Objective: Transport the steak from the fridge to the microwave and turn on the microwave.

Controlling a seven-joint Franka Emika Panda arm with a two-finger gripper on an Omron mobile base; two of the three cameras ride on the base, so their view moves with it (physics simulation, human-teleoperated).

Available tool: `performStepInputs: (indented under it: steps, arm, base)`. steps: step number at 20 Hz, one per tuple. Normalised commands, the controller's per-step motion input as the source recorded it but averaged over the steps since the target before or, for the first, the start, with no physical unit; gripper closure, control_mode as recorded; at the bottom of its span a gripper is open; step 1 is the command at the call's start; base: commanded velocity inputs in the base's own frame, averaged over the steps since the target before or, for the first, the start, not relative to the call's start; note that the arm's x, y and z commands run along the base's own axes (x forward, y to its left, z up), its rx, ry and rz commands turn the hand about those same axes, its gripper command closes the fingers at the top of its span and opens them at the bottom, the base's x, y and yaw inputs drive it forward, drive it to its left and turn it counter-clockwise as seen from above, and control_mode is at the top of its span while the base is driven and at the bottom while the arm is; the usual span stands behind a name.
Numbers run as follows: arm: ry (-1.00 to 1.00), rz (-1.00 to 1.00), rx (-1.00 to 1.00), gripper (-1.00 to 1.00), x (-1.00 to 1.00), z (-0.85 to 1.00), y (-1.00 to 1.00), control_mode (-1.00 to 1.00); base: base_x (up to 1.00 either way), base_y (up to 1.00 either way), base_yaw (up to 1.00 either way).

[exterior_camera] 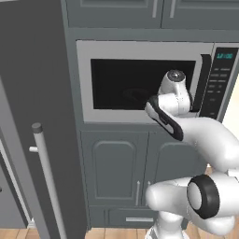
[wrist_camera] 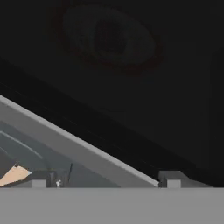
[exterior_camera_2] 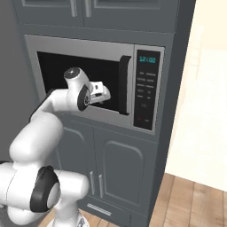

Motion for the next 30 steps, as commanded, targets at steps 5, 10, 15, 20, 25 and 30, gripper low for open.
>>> performStepInputs:
  steps: [5, 10, 15, 20, 25, 30]
  arm:
    - [0.00, 0.11, 0.01, -1.00, 0.44, 0.00, -0.12, -1.00]
    - [-0.30, 0.17, -0.09, -1.00, -0.13, -0.36, -0.02, -1.00]
    - [-0.86, 0.23, -0.29, -1.00, -0.63, -0.78, 0.00, -1.00]
    - [-1.00, 0.23, -0.34, -1.00, -0.83, -0.61, 0.00, -1.00]
    - [-0.61, 0.11, 0.04, -1.00, -0.81, 0.02, -0.17, -1.00]
    - [-0.20, 0.11, 0.21, -1.00, -0.93, 0.29, -0.37, -1.00]
  base:
    - [0.00, 0.00, 0.00]
    - [0.00, 0.00, 0.00]
    - [0.00, 0.00, 0.00]
    - [0.00, 0.00, 0.00]
    - [0.00, 0.00, 0.00]
    - [0.00, 0.00, 0.00]
